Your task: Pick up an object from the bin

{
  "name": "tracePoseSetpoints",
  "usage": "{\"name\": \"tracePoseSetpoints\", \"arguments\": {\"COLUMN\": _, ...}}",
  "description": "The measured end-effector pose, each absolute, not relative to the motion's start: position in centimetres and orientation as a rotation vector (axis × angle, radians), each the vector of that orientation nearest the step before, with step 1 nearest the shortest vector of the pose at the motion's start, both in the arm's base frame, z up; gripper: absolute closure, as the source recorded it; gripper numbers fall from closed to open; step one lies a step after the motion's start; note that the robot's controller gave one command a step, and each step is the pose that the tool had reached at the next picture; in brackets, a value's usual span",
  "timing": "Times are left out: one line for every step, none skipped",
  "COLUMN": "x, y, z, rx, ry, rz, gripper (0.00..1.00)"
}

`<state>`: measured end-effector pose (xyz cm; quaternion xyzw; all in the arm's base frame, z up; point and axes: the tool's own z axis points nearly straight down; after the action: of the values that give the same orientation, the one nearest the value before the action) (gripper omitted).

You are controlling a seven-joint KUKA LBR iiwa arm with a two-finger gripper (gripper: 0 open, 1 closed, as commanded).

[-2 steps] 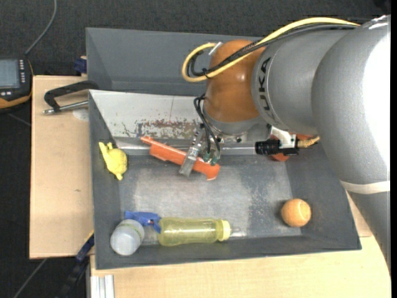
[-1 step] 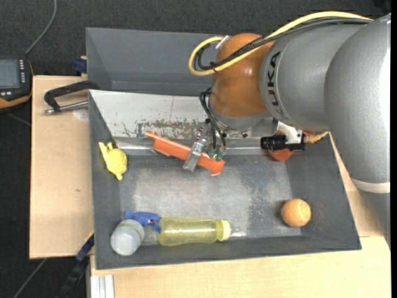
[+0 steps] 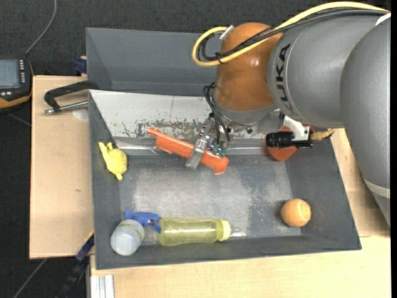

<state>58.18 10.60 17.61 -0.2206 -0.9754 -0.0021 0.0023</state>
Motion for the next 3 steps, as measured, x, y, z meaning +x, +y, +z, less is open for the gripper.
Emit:
{"name": "tracePoseSetpoints", "arguments": {"x": 58.6, "y": 10.7, "z": 24.7, "rx": -0.744, "ry": -3.061, "rz": -0.015, "gripper": 1.00}}
{"name": "tracePoseSetpoints", "arguments": {"x": 59.2, "y": 10.1, "z": 31.5, "rx": -0.719, "ry": -3.064, "rz": -0.014, "gripper": 1.00}}
{"name": "tracePoseSetpoints", "arguments": {"x": 59.2, "y": 9.9, "z": 33.4, "rx": -0.701, "ry": -3.077, "rz": -0.018, "gripper": 1.00}}
